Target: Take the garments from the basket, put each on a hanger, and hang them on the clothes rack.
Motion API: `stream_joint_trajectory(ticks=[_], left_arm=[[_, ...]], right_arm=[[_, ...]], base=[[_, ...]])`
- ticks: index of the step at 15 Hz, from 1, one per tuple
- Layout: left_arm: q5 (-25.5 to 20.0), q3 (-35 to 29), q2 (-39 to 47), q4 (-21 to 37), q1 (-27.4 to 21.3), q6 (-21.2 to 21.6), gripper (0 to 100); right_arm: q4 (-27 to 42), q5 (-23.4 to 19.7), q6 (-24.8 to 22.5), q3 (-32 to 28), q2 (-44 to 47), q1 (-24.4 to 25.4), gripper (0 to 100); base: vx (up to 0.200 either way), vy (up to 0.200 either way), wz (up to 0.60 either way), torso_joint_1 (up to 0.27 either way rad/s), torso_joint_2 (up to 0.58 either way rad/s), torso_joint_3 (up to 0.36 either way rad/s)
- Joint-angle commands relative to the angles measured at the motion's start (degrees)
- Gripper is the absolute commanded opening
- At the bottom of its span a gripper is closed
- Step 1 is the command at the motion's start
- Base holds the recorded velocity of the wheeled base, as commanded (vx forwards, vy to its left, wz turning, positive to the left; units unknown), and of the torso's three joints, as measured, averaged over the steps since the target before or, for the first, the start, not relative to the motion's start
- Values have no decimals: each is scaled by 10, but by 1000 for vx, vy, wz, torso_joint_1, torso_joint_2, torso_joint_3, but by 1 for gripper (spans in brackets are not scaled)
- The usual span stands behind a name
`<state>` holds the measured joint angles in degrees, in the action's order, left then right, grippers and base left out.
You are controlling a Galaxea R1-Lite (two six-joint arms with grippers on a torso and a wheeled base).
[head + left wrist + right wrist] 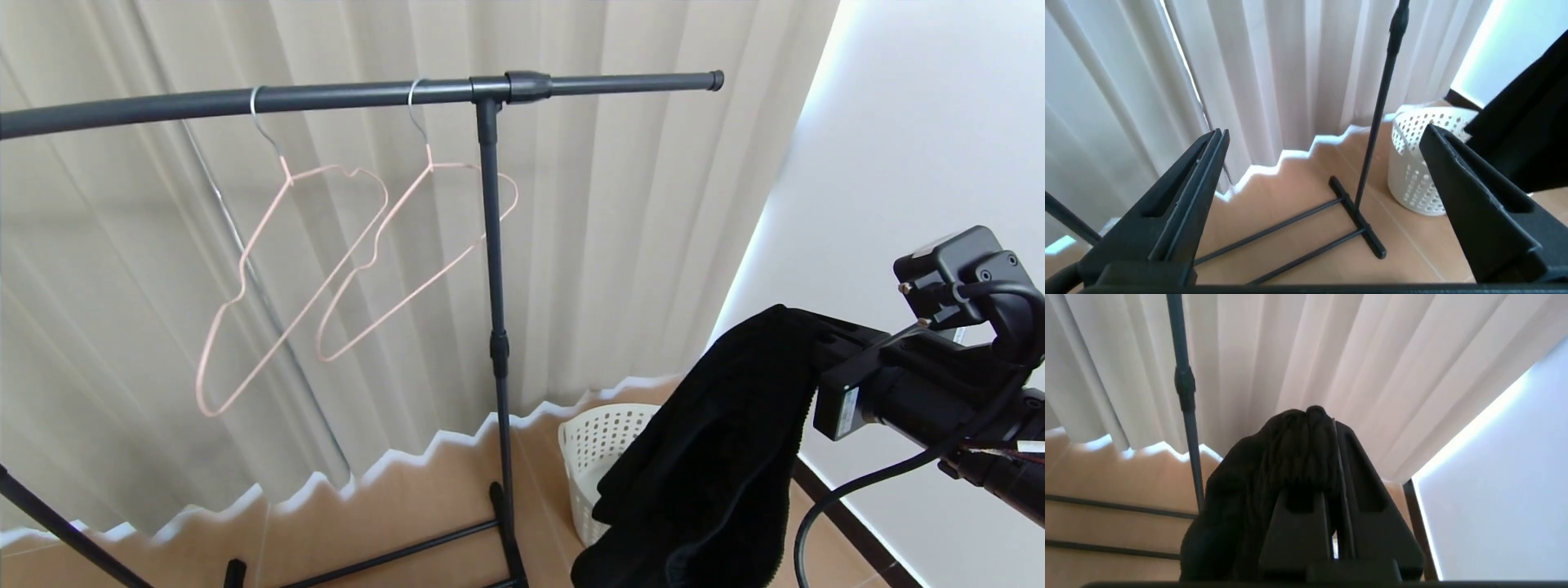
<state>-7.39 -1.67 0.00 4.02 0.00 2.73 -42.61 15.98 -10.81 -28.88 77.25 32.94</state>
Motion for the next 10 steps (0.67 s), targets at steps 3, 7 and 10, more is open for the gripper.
stream_joint_trajectory(ticks=[3, 7, 10], left_arm=[[0, 0, 0, 0, 0, 0, 100], [0, 0, 0, 0, 0, 0, 100], [0, 0, 0, 0, 0, 0, 100]], right_arm=[[0, 0, 0, 2, -3, 0, 0], [0, 0, -1, 3, -3, 0, 0], [0, 0, -1, 1, -3, 0, 0]], base=[[0, 0, 0, 217, -551, -193], [0, 0, 0, 249, -597, -317], [0, 0, 0, 209, -486, -277]])
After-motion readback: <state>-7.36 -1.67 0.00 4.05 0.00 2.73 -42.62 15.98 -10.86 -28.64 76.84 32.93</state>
